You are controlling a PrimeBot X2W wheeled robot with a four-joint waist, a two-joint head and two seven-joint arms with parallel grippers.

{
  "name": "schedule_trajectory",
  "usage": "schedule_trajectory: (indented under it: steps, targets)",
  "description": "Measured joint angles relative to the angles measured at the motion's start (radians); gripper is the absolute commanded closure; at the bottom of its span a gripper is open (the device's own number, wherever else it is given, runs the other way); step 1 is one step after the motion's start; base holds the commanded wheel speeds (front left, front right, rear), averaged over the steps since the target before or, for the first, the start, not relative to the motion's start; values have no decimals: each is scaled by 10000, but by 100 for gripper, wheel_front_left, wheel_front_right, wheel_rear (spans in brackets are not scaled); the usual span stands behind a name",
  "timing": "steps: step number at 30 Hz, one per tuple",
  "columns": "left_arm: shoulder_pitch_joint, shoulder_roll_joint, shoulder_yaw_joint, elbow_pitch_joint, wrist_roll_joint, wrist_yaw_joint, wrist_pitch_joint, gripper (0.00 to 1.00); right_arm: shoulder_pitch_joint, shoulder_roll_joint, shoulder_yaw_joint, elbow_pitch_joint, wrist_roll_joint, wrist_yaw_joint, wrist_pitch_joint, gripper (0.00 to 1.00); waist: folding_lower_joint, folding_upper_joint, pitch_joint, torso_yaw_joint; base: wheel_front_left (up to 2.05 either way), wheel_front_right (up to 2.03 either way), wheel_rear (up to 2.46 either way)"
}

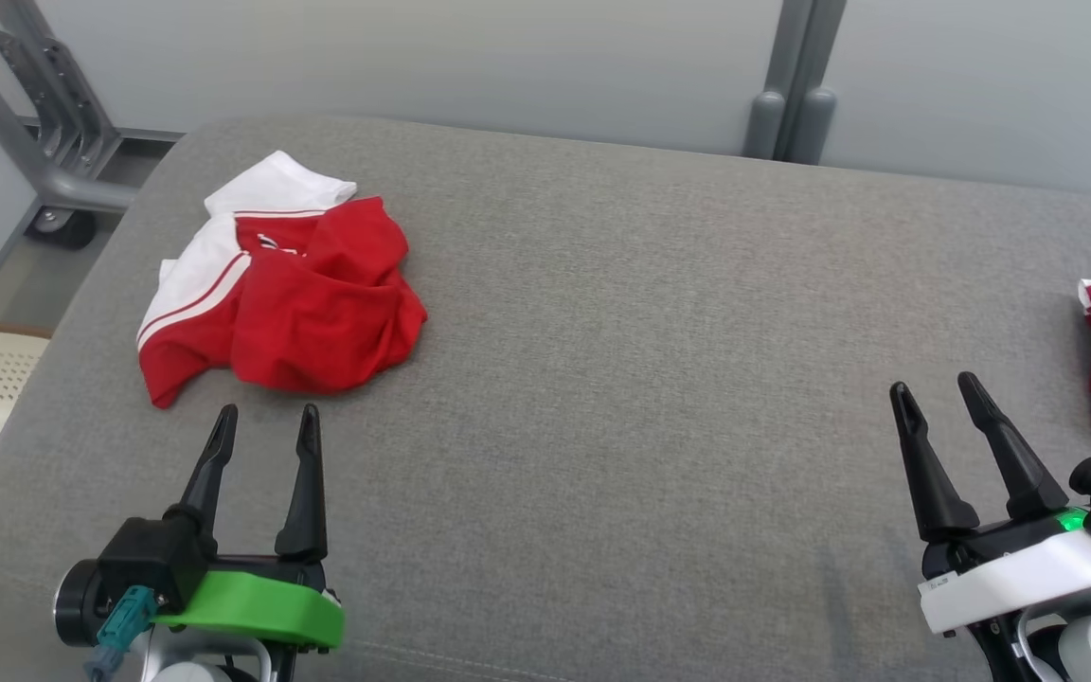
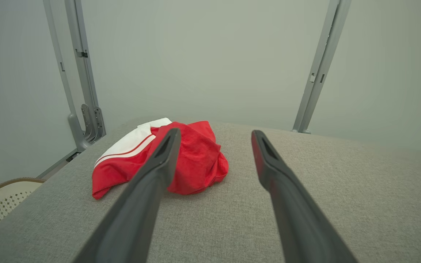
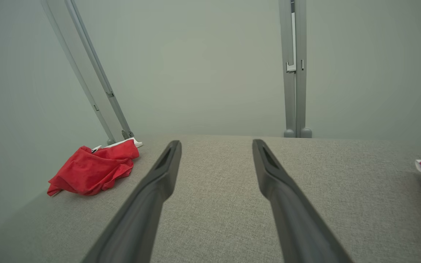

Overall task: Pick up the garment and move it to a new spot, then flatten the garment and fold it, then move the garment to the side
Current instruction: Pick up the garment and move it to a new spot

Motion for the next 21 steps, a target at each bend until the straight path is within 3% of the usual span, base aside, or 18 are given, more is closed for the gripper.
schedule_trajectory:
  steps: [12, 21]
  targets:
    - [40, -19, 251, 297, -21, 0, 0, 0, -54, 98, 378, 36, -148, 174, 0, 0, 0, 0, -156, 1300, 0, 0, 0]
    - [61, 2, 606, 276, -247, 2, 0, 0, -312, 232, 734, 117, -339, 347, 65, 0, 0, 0, -119, 1716, 0, 0, 0]
